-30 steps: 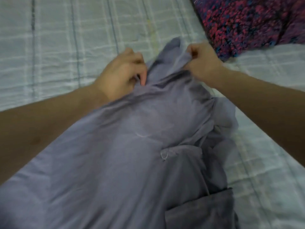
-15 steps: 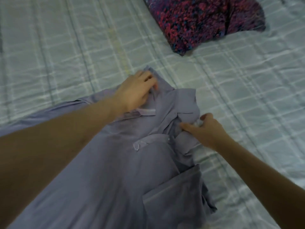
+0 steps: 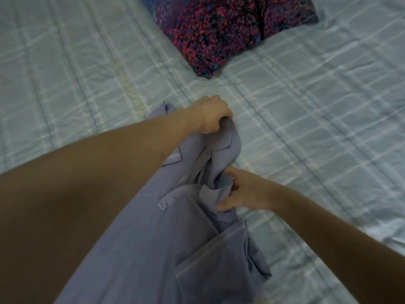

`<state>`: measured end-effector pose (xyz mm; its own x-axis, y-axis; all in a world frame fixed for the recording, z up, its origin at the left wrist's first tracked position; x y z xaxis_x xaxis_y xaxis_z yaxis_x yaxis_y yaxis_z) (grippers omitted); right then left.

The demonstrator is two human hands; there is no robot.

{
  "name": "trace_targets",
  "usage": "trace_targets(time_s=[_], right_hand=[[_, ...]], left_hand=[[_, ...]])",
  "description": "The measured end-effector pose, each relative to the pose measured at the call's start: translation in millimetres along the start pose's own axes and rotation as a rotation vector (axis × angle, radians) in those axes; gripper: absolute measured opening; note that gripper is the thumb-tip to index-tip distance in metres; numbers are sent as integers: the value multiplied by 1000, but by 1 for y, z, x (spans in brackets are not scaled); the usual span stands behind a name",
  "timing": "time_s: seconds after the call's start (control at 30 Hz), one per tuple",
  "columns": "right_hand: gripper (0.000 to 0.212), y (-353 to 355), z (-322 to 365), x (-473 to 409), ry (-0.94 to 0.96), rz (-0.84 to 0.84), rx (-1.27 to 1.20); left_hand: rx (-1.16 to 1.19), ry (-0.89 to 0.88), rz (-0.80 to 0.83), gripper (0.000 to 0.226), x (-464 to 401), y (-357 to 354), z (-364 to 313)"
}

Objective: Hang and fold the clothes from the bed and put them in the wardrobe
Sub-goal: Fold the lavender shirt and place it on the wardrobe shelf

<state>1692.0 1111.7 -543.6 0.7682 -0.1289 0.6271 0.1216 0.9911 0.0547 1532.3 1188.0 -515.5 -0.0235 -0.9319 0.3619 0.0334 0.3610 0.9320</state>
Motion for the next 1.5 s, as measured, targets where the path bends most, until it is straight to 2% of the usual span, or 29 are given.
trace_targets(time_s=[0.07, 0.17, 0.23, 0.3, 0.4, 0.47, 0.6, 0.7, 0.73, 0.8, 0.87, 0.93, 1.03, 1.13, 1.23, 1.33, 1.5], right_hand=[[24, 16, -11, -5, 6, -180, 78], [25, 49, -34, 9, -80, -474, -135], [25, 66, -49, 26, -129, -556, -301], [25, 73, -54, 40, -134, -579, -284], [26, 74, -21, 58, 92, -699, 18], [27, 66, 3, 72, 268, -744, 83], [31, 35, 42, 88, 544, -668, 197], [18, -11, 62, 93, 745, -553, 523], [21, -27, 63, 92, 761, -528, 632], [37, -56, 60, 83, 718, -456, 794], [47, -84, 50, 69, 658, -391, 917], [48, -109, 36, 55, 568, -278, 1021], [39, -119, 13, 38, 318, -127, 948], [19, -115, 28, 40, 439, -313, 960], [42, -100, 26, 28, 426, -482, 995], [61, -91, -4, 11, 272, -464, 1010], [65, -90, -37, -1, 208, -442, 1025]], left_hand=[[82, 28, -26, 28, 4, 4, 2], [196, 111, -99, 27, 20, 8, 17], [230, 172, -111, 30, 32, 7, 27], [220, 240, -126, 32, 40, 8, 35], [184, 278, -140, 36, 44, 11, 32], [193, 299, -197, 36, 48, 17, 31], [230, 245, -251, 36, 68, 23, 35], [234, 150, -293, 37, 103, 24, 31], [168, 115, -307, 35, 117, 24, 27], [-25, 24, -317, 28, 146, 17, 18], [-117, -40, -279, 23, 171, 0, 14], [-203, -11, -240, 26, 189, -26, 22], [-249, 124, -190, 35, 208, -56, 33], [-191, 159, -254, 41, 207, -58, 15], [-120, 142, -317, 47, 188, -61, -2], [-80, 199, -210, 56, 170, -95, 6], [97, 289, 0, 61, 158, -141, 28]])
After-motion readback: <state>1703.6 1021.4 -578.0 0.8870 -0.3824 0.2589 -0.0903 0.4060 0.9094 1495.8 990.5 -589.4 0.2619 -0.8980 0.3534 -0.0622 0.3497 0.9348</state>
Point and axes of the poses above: each hand's wrist, its own x-axis away from the middle knuckle, its own y-axis out of the back of the hand, z = x × y, the point moved 7 cm from there along -x, towards the middle knuckle, and after that the axes turned 9 degrees about -x, right-handed, at the moved point
